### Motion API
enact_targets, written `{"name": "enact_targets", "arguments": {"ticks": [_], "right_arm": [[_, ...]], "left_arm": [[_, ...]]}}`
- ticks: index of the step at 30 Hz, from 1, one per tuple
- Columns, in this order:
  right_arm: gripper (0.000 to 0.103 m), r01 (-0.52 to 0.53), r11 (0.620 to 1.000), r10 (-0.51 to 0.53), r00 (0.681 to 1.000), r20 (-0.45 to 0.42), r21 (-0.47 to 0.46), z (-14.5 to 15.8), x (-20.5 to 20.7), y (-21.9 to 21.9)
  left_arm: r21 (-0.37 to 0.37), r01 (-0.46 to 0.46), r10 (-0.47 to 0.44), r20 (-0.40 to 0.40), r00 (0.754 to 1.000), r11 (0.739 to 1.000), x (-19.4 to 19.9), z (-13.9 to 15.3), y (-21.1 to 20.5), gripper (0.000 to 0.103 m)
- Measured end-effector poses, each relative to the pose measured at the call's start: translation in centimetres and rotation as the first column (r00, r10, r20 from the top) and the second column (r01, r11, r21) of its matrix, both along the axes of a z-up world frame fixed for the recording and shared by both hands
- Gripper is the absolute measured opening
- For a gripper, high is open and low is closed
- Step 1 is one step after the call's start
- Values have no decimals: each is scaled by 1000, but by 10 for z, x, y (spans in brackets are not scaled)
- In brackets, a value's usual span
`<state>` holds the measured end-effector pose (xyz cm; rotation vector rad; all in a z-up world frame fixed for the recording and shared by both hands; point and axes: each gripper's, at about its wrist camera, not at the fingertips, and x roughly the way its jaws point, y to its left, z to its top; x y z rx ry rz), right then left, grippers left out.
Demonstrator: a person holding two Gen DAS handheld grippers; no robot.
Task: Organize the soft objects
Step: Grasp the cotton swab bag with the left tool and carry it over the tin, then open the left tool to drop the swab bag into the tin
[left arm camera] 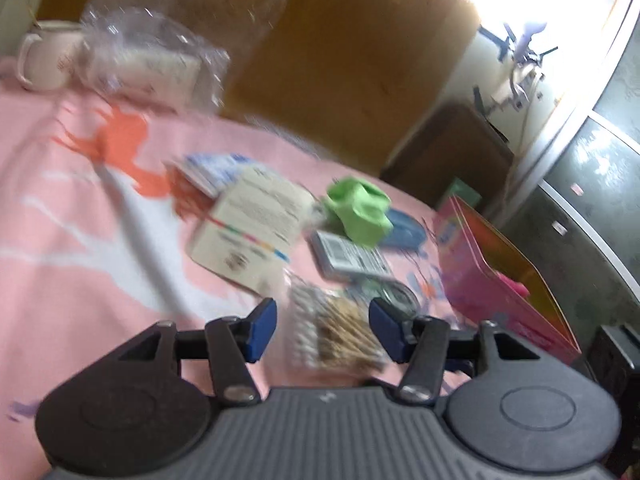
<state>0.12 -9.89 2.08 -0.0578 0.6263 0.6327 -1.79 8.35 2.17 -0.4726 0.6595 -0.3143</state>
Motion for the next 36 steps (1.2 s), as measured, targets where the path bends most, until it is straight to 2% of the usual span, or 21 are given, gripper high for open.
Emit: {"name": "enact_targets", "arguments": {"ticks": [2, 3, 4, 7, 12, 17, 20, 24, 29, 31, 34, 35, 36], "right_arm": [[73, -13, 1000, 13, 1000, 0, -16, -2, 4, 8], [71, -21, 1000, 21, 1000, -2, -19, -3, 5, 11], [69, -22, 999, 22, 1000, 6, -23, -3, 4, 13], [67, -9, 999, 11, 999, 50, -44, -3, -7, 10], [66, 56, 997, -48, 989, 137, -56, -2, -27, -13], [65, 176, 984, -173, 970, 171, -3, 4, -29, -50], [65, 262, 964, -267, 938, 223, 50, 15, -28, -82], [65, 384, 918, -393, 862, 319, 94, 30, -26, -122], [64, 502, 851, -523, 793, 313, 152, 35, -14, -173], [65, 533, 831, -555, 776, 299, 160, 33, -6, -188], [66, 567, 807, -590, 762, 267, 164, 26, 3, -205], [67, 580, 801, -598, 759, 256, 150, 23, 6, -207], [73, 595, 794, -607, 756, 246, 128, 20, 12, -208]], "left_arm": [[-6, 27, -27, -28, 999, 1000, 3, -9, -9, 49], [-15, 36, -36, -44, 998, 999, 7, -13, -15, 42], [-28, 49, -50, -52, 997, 998, 7, -17, -19, 41], [39, 56, -55, -25, 998, 998, 0, -15, -34, 41], [27, 130, -129, -21, 991, 991, 1, -10, -55, 41], [79, 210, -211, 8, 977, 975, 15, 6, -103, 41], [120, 265, -274, 60, 960, 957, 28, 28, -139, 41], [170, 334, -358, 137, 924, 927, 48, 56, -194, 41], [204, 409, -442, 159, 883, 889, 75, 67, -258, 41], [220, 425, -461, 149, 875, 878, 84, 65, -279, 41], [230, 426, -461, 124, 879, 875, 99, 57, -303, 41], [232, 426, -458, 109, 882, 875, 103, 54, -306, 41], [239, 420, -452, 96, 887, 876, 107, 50, -308, 41]]}}
